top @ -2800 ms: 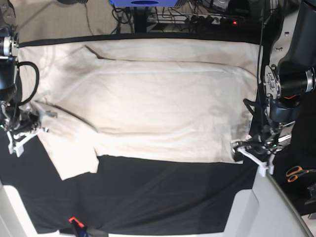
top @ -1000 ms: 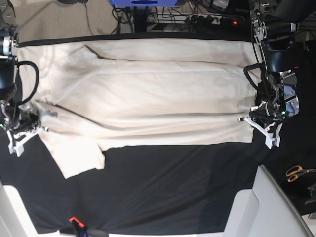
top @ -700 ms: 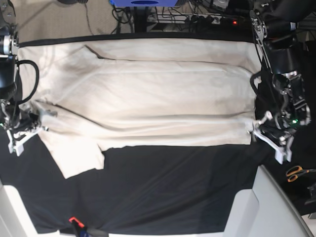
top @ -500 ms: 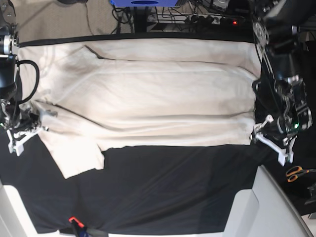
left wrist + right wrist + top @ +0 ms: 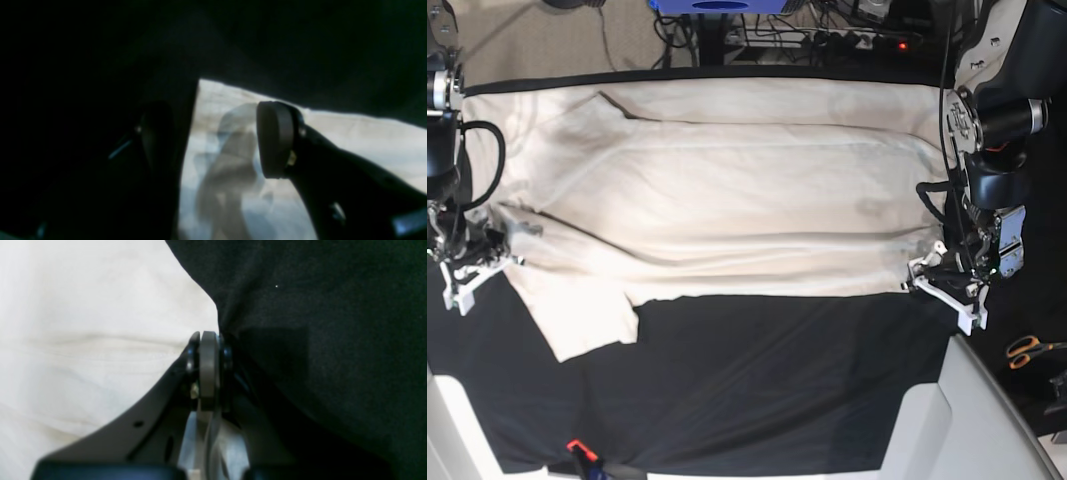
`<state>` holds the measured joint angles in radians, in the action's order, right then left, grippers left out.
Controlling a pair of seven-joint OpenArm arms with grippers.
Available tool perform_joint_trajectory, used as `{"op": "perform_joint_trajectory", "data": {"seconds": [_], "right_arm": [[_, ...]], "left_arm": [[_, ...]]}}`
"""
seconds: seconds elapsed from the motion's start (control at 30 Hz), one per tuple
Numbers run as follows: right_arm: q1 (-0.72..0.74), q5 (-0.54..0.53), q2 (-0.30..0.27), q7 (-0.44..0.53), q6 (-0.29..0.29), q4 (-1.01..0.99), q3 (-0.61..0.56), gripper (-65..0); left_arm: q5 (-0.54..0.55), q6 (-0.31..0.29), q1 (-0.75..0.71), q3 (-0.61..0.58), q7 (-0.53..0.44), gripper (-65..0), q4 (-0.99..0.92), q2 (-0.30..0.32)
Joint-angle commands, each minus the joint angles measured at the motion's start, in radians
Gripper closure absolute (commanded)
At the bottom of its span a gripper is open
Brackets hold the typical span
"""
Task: Fold the T-shirt properly
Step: 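Pull the grasped shirt edge with both grippers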
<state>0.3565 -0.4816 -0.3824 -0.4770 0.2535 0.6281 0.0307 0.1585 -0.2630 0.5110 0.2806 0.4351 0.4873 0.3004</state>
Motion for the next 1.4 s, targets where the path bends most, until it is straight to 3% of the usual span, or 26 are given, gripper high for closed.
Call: {"op": "perform_joint_trajectory", "data": {"seconds": [0.0,0.97,1.03,1.23,1.37], "right_arm": [[0.017,0.005,-0.017,-0.009,-0.003,0.008,0.002,-0.2],[0.017,0.005,-0.017,-0.009,-0.003,0.008,0.002,-0.2],[0.017,0.005,-0.017,-0.009,-0.003,0.008,0.002,-0.2],[0.017,0.005,-0.017,-0.009,-0.003,0.008,0.002,-0.2],[0.017,0.005,-0.016,-0.007,-0.003,0.008,0.002,-0.2]], "left_arm": [[0.008,-0.005,0.025,0.003,-0.028,-39.8,-0.002,0.018],[0.013,-0.008,0.015,-0.004,-0.051,-39.0,-0.035,-0.03],[0.013,-0.008,0.013,-0.004,-0.051,-32.9,-0.035,-0.03],[0.011,-0.008,0.013,-0.004,-0.057,-2.3,-0.037,-0.03],[0.008,-0.008,0.008,-0.004,-0.058,0.0,-0.037,-0.03]]}}
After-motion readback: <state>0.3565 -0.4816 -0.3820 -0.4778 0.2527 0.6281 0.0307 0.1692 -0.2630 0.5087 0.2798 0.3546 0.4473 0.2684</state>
